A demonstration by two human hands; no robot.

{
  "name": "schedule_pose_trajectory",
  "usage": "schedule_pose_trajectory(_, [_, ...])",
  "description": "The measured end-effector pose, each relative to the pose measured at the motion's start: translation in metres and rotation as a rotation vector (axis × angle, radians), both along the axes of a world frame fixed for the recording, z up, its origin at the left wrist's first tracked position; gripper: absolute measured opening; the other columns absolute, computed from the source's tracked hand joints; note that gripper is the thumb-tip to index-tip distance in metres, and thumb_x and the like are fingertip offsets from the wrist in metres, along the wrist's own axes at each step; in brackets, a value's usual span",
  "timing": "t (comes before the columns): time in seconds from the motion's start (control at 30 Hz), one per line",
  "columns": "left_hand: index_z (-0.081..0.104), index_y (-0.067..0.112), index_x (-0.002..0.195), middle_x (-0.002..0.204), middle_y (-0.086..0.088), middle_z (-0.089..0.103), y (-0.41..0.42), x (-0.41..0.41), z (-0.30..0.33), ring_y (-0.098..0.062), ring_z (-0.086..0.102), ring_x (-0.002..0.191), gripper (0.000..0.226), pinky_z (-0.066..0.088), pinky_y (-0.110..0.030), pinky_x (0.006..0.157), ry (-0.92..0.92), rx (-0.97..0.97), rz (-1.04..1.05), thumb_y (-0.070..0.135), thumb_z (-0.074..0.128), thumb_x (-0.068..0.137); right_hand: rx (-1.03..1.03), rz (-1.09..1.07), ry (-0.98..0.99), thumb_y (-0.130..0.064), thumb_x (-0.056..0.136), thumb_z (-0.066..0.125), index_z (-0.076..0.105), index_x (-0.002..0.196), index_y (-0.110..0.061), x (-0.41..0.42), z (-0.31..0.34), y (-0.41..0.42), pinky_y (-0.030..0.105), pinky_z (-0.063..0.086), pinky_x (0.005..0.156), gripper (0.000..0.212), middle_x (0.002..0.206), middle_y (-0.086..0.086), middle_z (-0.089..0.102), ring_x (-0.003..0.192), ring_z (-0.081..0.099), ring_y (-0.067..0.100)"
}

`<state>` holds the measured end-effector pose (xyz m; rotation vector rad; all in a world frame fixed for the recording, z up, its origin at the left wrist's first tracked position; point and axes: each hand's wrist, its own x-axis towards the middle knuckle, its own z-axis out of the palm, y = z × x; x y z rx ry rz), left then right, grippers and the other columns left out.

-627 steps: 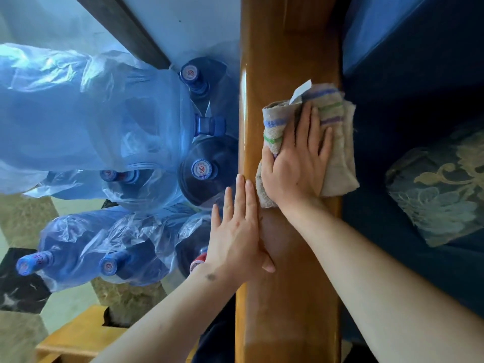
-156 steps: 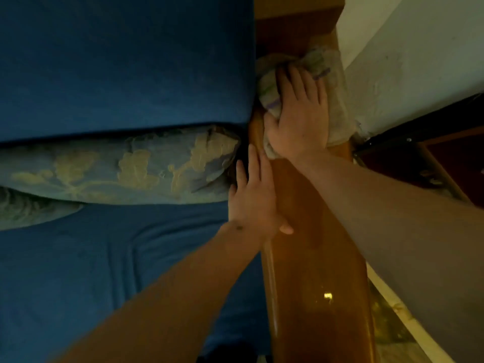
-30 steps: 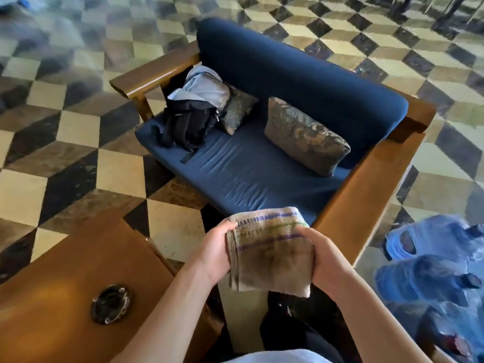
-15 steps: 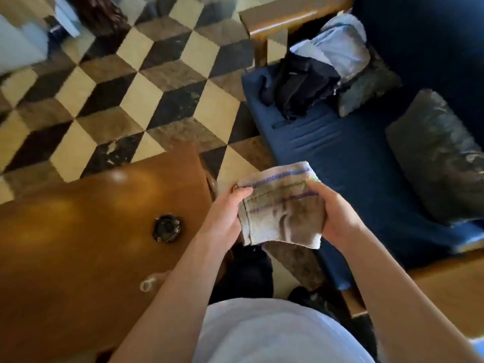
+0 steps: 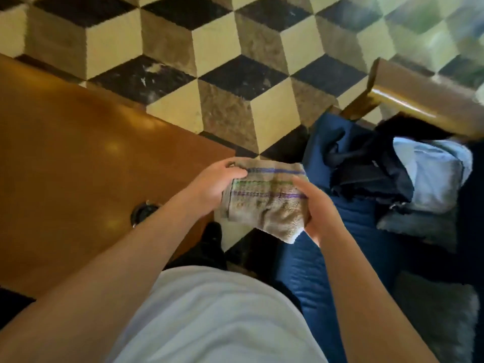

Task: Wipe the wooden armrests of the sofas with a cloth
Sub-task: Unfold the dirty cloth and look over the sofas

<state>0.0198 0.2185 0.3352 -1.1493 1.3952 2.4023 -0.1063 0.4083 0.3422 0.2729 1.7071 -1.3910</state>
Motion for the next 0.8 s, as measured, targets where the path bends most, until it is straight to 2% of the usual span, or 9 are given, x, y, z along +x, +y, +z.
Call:
schedule_pose_trajectory(0.13, [0.073, 0.026, 0.119, 0.117, -0.004, 0.074, -0.047, -0.004, 0.002, -0.025, 0.071, 0.108, 0.026, 0.061, -0.038, 0.083, 0.017, -0.099, 0.087, 0.014, 0.060, 0.100, 0.035, 0.248, 0.122, -0.020, 0.092, 0.069, 0.070, 0.116, -0.010, -0.047, 0.003, -0.063, 0.050, 0.062, 0.083, 0.027, 0.109, 0.014, 0.078, 0.096, 0.076, 0.030])
schedule_pose_trajectory(0.23, [0.068, 0.035, 0.126, 0.121, 0.006, 0.068, -0.074, 0.010, -0.003, -0.012, 0.066, 0.108, 0.039, 0.061, -0.029, 0.078, -0.050, -0.271, 0.086, 0.012, 0.069, 0.095, 0.037, 0.534, 0.188, -0.017, 0.084, 0.072, 0.071, 0.109, -0.015, -0.077, -0.004, -0.113, 0.031, 0.062, 0.067, 0.025, 0.096, 0.004, 0.080, 0.086, 0.077, 0.021])
schedule_pose_trajectory(0.37, [0.059, 0.030, 0.140, 0.118, 0.010, 0.066, -0.094, 0.022, -0.026, -0.010, 0.064, 0.107, 0.054, 0.057, -0.032, 0.089, -0.259, -0.439, 0.050, 0.012, 0.074, 0.091, 0.109, 0.924, 0.232, -0.018, 0.087, 0.074, 0.072, 0.104, -0.025, -0.108, -0.036, -0.178, 0.036, 0.063, 0.076, 0.018, 0.103, 0.003, 0.079, 0.095, 0.076, 0.023])
schedule_pose_trajectory(0.43, [0.057, 0.025, 0.142, 0.126, 0.005, 0.065, -0.098, 0.019, -0.042, -0.014, 0.062, 0.111, 0.054, 0.054, -0.036, 0.096, -0.343, -0.439, 0.028, 0.013, 0.072, 0.091, 0.149, 1.119, 0.253, -0.016, 0.087, 0.076, 0.067, 0.105, -0.025, -0.124, -0.060, -0.214, 0.047, 0.062, 0.084, 0.022, 0.108, 0.006, 0.076, 0.097, 0.074, 0.029])
schedule_pose_trajectory(0.5, [0.059, 0.019, 0.141, 0.132, 0.001, 0.063, -0.095, 0.010, -0.066, -0.017, 0.061, 0.116, 0.052, 0.052, -0.031, 0.095, -0.413, -0.418, 0.033, 0.010, 0.068, 0.091, 0.206, 1.388, 0.315, -0.018, 0.087, 0.076, 0.062, 0.110, -0.028, -0.137, -0.088, -0.248, 0.045, 0.060, 0.083, 0.029, 0.109, 0.001, 0.073, 0.095, 0.073, 0.024])
schedule_pose_trajectory(0.57, [0.066, 0.016, 0.131, 0.122, -0.002, 0.069, -0.086, 0.000, -0.101, -0.018, 0.065, 0.104, 0.044, 0.050, -0.023, 0.081, -0.498, -0.416, 0.134, 0.007, 0.068, 0.088, 0.234, 1.692, 0.368, -0.022, 0.085, 0.074, 0.064, 0.113, -0.026, -0.145, -0.121, -0.282, 0.032, 0.058, 0.074, 0.029, 0.102, -0.004, 0.073, 0.089, 0.071, 0.016])
schedule_pose_trajectory(0.67, [0.074, 0.008, 0.103, 0.097, -0.016, 0.072, -0.077, -0.018, -0.145, -0.016, 0.056, 0.070, 0.021, 0.037, -0.013, 0.051, -0.590, -0.407, 0.275, 0.001, 0.068, 0.084, 0.237, 2.025, 0.465, -0.020, 0.083, 0.068, 0.068, 0.096, -0.016, -0.152, -0.158, -0.325, 0.015, 0.039, 0.047, 0.014, 0.077, -0.004, 0.069, 0.064, 0.066, 0.010])
schedule_pose_trajectory(0.73, [0.071, 0.005, 0.103, 0.097, -0.019, 0.070, -0.078, -0.027, -0.157, -0.021, 0.056, 0.072, 0.019, 0.036, -0.016, 0.054, -0.608, -0.405, 0.287, 0.000, 0.066, 0.085, 0.227, 2.139, 0.528, -0.015, 0.083, 0.067, 0.065, 0.087, -0.020, -0.144, -0.169, -0.348, 0.013, 0.034, 0.038, 0.007, 0.070, -0.005, 0.065, 0.050, 0.057, 0.004])
schedule_pose_trajectory(0.8, [0.070, 0.010, 0.111, 0.102, -0.012, 0.070, -0.086, -0.031, -0.169, -0.024, 0.061, 0.081, 0.026, 0.042, -0.028, 0.062, -0.655, -0.430, 0.309, 0.003, 0.067, 0.086, 0.183, 2.183, 0.611, -0.010, 0.087, 0.065, 0.063, 0.088, -0.019, -0.136, -0.184, -0.371, 0.014, 0.034, 0.035, 0.009, 0.076, 0.002, 0.068, 0.051, 0.056, 0.009])
